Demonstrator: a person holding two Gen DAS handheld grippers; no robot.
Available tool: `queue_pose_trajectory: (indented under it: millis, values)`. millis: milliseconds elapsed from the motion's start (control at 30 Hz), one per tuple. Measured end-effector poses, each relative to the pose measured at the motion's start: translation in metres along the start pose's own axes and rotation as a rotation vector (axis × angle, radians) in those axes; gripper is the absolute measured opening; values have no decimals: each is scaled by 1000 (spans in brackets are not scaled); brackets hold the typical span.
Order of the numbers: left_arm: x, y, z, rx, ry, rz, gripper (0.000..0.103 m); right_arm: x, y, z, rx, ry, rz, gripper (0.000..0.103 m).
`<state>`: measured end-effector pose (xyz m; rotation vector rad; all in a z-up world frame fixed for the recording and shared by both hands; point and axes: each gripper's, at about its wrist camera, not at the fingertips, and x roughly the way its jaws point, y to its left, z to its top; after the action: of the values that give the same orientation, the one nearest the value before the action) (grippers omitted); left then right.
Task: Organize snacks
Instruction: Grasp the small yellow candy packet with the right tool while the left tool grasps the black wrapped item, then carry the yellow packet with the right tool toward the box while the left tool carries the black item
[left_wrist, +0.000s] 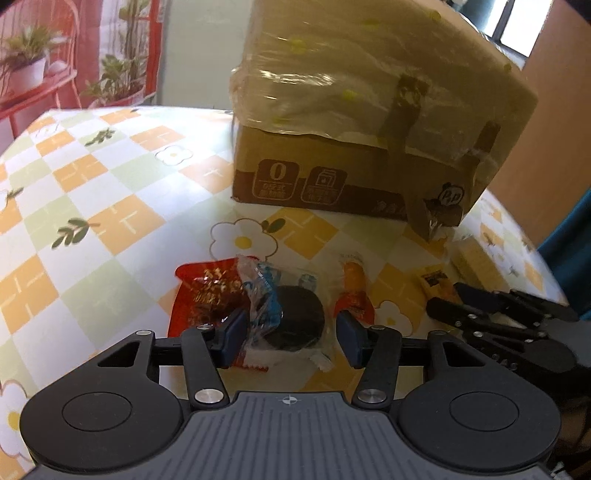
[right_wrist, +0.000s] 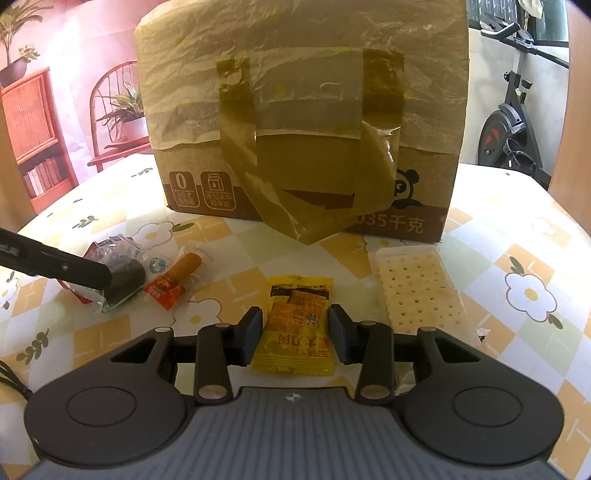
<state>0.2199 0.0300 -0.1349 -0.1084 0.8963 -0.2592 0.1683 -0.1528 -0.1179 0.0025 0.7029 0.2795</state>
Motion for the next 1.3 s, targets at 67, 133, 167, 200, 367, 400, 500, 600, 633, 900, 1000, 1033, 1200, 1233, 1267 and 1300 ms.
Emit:
queue_pose_trajectory:
  millis: [67, 133, 167, 200, 367, 400, 500, 600, 633, 900, 1000, 1033, 1200, 1233, 1267, 1300]
  values:
    - [6, -6, 1, 33, 2, 23, 56, 0, -1, 0, 5, -1, 7, 43]
    - [10, -9, 2, 52, 2, 40, 56, 0, -3, 0, 14, -4, 14, 42]
    - [14, -9, 2, 53, 8, 49, 56, 0, -3, 0, 19, -5, 17, 42]
    - [17, -9, 2, 50, 4, 53, 55, 0, -4, 0, 22, -6, 19, 42]
    - [17, -17, -3, 88, -25, 88, 51, 0, -5, 0, 31, -9, 26, 43]
    - [16, -16, -3, 73, -28, 87, 49, -1, -5, -1, 33, -9, 27, 43]
    - [7, -11, -5, 33, -43, 100, 47, -1, -6, -1, 39, -11, 30, 43]
    - [-5, -7, -7, 10, -77, 113, 47, -1, -6, -1, 42, -11, 32, 43]
    - [-9, -5, -7, -4, -88, 106, 47, -1, -6, -1, 42, -11, 33, 43]
    - [-24, -5, -8, -25, -113, 81, 47, -1, -5, -1, 30, -7, 26, 43]
    - [-26, -7, -10, -24, -118, 72, 47, 0, -4, 0, 27, -4, 22, 43]
    - [-27, -7, -11, -24, -122, 68, 47, 0, -4, 0, 25, -3, 21, 43]
    - [-39, -3, -11, -19, -144, 36, 47, -1, 1, 2, 7, 13, 20, 39]
    - [-41, -2, -10, -18, -149, 28, 47, -3, 2, 2, 3, 17, 30, 37]
    - [-44, -2, -8, -14, -155, 25, 47, -5, 4, 3, -3, 14, 37, 37]
    - [-46, -1, -6, -8, -162, 22, 47, -8, 5, 3, -9, 6, 36, 37]
